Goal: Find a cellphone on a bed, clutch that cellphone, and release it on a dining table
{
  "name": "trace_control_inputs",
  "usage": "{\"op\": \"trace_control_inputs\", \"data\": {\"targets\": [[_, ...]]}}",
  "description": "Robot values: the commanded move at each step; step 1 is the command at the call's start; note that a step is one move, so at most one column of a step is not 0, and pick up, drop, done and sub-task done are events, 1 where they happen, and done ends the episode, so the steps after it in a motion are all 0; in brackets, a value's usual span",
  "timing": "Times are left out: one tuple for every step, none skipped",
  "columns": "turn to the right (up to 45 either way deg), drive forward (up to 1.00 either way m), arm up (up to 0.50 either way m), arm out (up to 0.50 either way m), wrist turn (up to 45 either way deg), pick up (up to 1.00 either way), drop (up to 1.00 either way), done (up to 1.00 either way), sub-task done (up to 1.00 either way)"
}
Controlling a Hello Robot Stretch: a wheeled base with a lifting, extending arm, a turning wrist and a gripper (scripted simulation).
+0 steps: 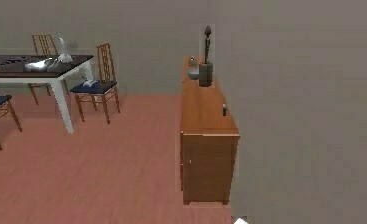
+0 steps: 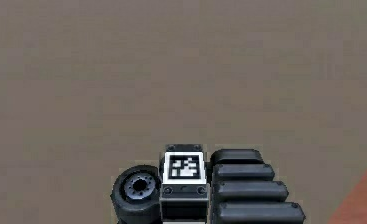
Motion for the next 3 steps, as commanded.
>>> {"op": "trace_control_inputs", "data": {"targets": [[0.0,0.3,0.0,0.0,0.0,0.0,0.0,0.0,0.0],[-45.0,0.0,0.0,0.0,0.0,0.0,0.0,0.0,0.0],[-21.0,0.0,0.0,0.0,0.0,0.0,0.0,0.0,0.0]]}}
